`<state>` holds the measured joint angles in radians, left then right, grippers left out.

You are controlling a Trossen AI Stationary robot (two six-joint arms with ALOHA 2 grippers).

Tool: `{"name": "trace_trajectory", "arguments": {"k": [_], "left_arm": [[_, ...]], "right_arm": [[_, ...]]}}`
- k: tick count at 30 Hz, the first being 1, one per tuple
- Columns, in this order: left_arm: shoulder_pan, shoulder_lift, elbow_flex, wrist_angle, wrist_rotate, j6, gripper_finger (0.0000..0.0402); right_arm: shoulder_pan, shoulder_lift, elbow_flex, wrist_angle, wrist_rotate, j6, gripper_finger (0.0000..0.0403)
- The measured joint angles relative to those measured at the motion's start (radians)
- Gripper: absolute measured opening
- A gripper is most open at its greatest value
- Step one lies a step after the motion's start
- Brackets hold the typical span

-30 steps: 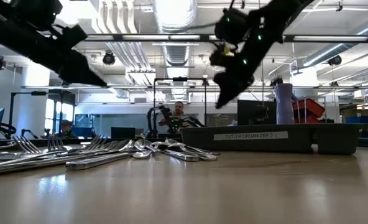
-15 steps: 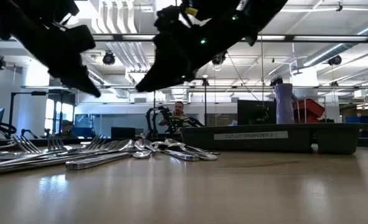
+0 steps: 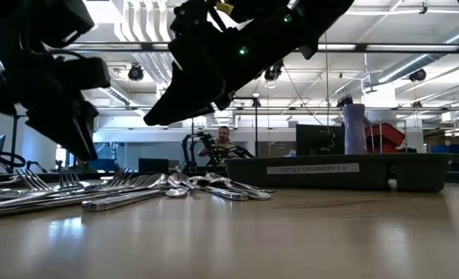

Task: Sort silverware
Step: Put the fork into the top middle left compartment of the silverware tray

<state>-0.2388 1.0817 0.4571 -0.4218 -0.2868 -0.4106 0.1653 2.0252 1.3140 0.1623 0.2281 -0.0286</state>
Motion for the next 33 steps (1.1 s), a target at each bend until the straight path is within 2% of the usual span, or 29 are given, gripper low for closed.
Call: {"name": "trace_trajectory", "arguments": {"k": [11, 16, 18, 20, 23, 27, 31, 33], "left_arm": [[-0.001, 0.265, 0.004, 0.172, 0.020, -0.028, 0.0119], [-0.018, 0.324, 0.029, 0.315, 0.079, 0.053, 0.0119], [-0.031, 0.308, 0.071, 0.278, 0.100, 0.104, 0.0119], [-0.034, 0.271, 0.121, 0.167, 0.088, 0.113, 0.0119], [-0.038, 0.198, 0.190, -0.074, -0.022, 0.059, 0.0119], [-0.040, 0.085, 0.276, -0.363, -0.245, -0.058, 0.0119], [-0.039, -0.027, 0.320, -0.461, -0.455, -0.170, 0.0119], [-0.039, -0.080, 0.327, -0.465, -0.521, -0.183, 0.0119]], "right_arm": [[0.026, 0.004, -0.001, -0.014, 0.000, 0.070, 0.0179], [0.028, 0.021, -0.001, 0.055, 0.002, 0.094, 0.0176], [0.027, 0.037, -0.001, 0.081, 0.003, 0.099, 0.0174], [0.029, 0.060, 0.004, 0.099, 0.005, 0.111, 0.0174], [0.037, 0.119, 0.035, 0.136, 0.006, 0.142, 0.0175], [0.042, 0.236, 0.136, 0.131, 0.008, 0.141, 0.0175], [0.037, 0.343, 0.300, 0.122, 0.114, 0.163, 0.0169], [0.032, 0.382, 0.384, 0.098, 0.163, 0.166, 0.0165]]}}
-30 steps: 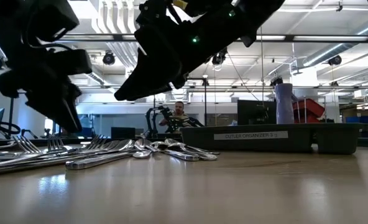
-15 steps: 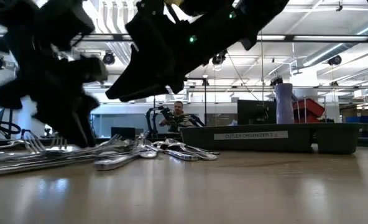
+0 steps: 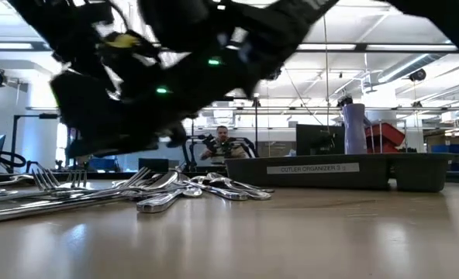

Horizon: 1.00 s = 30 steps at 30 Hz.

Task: Sort silverware
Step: Put the fork into the top middle left compartment of the silverware tray

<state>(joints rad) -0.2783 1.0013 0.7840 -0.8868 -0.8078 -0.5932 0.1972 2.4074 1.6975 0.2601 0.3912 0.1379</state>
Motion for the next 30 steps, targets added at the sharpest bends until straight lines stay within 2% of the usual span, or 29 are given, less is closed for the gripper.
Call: {"name": "trace_trajectory", "arguments": {"k": [6, 10, 17, 22, 26, 30], "left_arm": [[0.000, -0.155, -0.005, 0.016, -0.131, 0.006, 0.0119], [0.000, -0.241, -0.023, 0.018, -0.153, 0.009, 0.0119], [0.000, -0.320, -0.075, 0.048, -0.151, 0.011, 0.0119], [0.000, -0.320, -0.094, 0.066, -0.151, 0.012, 0.0119], [0.000, -0.321, -0.093, 0.070, -0.151, 0.023, 0.0119], [0.000, -0.327, -0.091, 0.074, -0.152, 0.034, 0.0119]], "right_arm": [[-0.027, 0.112, 0.253, -0.236, 0.003, 0.062, 0.0148], [-0.036, 0.186, 0.350, -0.328, 0.000, 0.107, 0.0132], [-0.054, 0.200, 0.381, -0.420, -0.006, 0.170, 0.0097], [-0.079, 0.188, 0.382, -0.490, -0.052, 0.155, 0.0052], [-0.101, 0.157, 0.386, -0.630, -0.086, 0.142, 0.0024], [-0.119, 0.135, 0.414, -0.759, -0.085, 0.128, 0.0020]]}}
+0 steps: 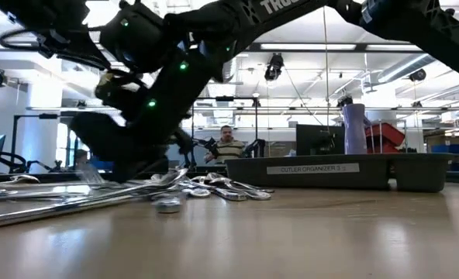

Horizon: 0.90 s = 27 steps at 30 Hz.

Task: Sort silverware
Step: Put the fork into the top middle left compartment of the silverware tray

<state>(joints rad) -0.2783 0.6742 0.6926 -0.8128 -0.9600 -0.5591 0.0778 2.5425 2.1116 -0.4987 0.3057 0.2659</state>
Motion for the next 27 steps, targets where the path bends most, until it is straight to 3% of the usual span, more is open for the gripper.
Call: {"name": "trace_trajectory", "arguments": {"k": [12, 15, 17, 19, 27], "left_arm": [[0.000, -0.009, 0.000, -0.001, 0.006, 0.000, 0.0119], [0.000, -0.006, 0.000, -0.001, 0.006, 0.000, 0.0119], [0.000, -0.006, 0.000, -0.001, 0.007, 0.000, 0.0119], [0.000, -0.007, 0.000, 0.001, 0.007, 0.000, 0.0119], [0.000, -0.027, 0.000, 0.008, 0.007, 0.000, 0.0119]], "right_arm": [[-0.044, -0.003, -0.007, 0.000, -0.100, -0.091, 0.0083], [-0.062, -0.005, -0.011, 0.001, -0.186, -0.094, 0.0067], [-0.067, -0.005, -0.011, 0.001, -0.222, -0.093, 0.0035], [-0.069, -0.007, -0.011, 0.002, -0.221, -0.103, 0.0011], [-0.068, -0.081, -0.016, -0.065, -0.155, -0.176, 0.0003]]}}
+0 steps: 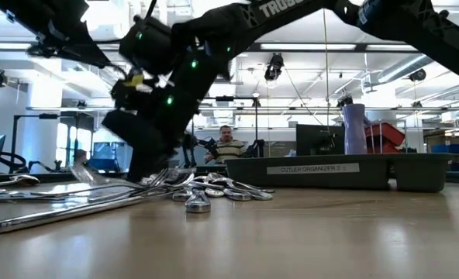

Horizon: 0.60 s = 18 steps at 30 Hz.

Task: Sort silverware
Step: Put the fork into the top middle left compartment of the silverware tray

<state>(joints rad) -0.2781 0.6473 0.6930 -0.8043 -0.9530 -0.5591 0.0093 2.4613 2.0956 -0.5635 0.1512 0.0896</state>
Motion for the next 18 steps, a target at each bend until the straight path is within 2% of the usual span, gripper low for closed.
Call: {"name": "trace_trajectory", "arguments": {"k": [4, 9, 14, 18], "left_arm": [[0.000, -0.008, 0.000, 0.002, -0.001, 0.000, 0.0119], [-0.003, -0.009, -0.004, 0.000, 0.001, -0.006, 0.0119], [-0.016, -0.010, -0.045, 0.032, 0.002, -0.024, 0.0119], [-0.021, -0.006, -0.092, 0.075, 0.003, -0.026, 0.0119]], "right_arm": [[-0.005, -0.072, -0.001, -0.053, 0.081, -0.025, 0.0002], [-0.029, -0.149, -0.066, -0.158, 0.128, -0.025, 0.0001], [-0.080, -0.292, -0.296, -0.140, 0.139, 0.040, 0.0001], [-0.129, -0.484, -0.550, -0.026, 0.139, 0.089, 0.0001]]}}
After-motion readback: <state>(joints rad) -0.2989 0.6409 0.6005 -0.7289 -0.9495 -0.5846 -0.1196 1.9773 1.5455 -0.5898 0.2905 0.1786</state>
